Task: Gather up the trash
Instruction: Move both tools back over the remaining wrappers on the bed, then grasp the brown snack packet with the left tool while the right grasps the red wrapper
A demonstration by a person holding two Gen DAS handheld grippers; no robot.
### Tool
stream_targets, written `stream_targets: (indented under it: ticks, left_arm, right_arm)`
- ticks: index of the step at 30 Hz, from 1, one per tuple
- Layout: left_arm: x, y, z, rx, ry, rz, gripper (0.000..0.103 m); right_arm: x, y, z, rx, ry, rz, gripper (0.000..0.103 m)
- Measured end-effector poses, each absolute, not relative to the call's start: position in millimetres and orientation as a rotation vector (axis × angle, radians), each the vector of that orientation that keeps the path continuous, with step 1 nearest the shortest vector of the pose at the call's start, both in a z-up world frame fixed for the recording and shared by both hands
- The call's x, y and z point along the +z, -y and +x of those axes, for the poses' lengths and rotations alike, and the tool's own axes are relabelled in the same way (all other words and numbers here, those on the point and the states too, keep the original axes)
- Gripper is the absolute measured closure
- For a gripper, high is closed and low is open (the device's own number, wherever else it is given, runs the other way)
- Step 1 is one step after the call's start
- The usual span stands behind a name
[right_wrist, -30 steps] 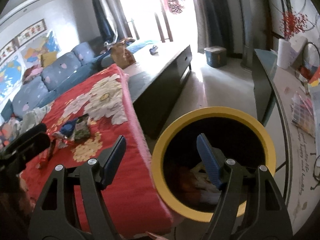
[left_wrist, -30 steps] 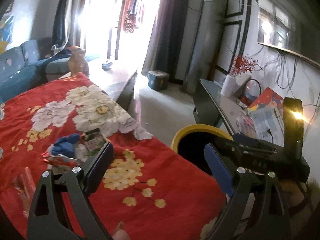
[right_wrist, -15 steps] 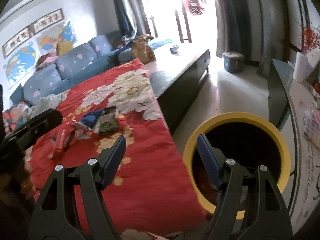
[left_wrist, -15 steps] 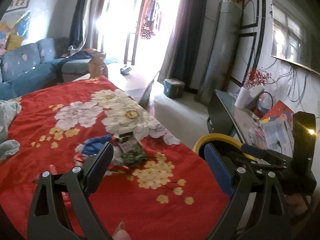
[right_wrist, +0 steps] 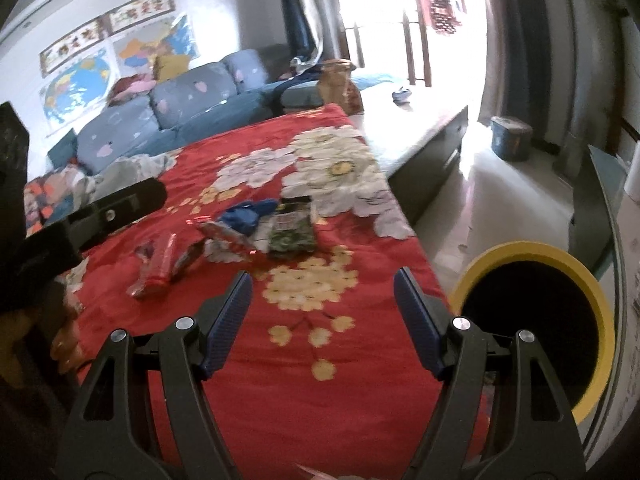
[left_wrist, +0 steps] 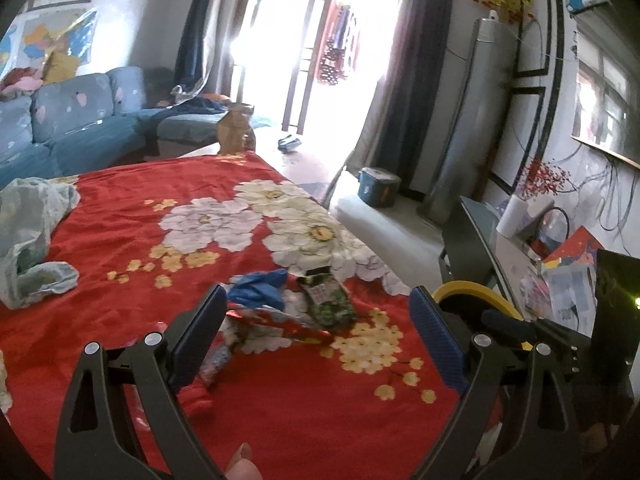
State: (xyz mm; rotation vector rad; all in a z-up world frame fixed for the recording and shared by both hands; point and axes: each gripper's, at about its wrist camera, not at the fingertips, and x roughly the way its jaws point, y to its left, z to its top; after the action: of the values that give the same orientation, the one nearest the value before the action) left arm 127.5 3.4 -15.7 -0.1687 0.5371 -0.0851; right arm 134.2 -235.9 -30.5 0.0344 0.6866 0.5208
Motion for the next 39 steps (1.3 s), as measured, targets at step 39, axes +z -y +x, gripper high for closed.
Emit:
stream_targets:
  ticks: [39]
  left_arm:
    - [-78, -159, 125, 0.186, -0.736, -0.500, 0.046]
  right_arm:
    - [-70, 99, 192, 0.692, -0.777, -0.235, 0.059]
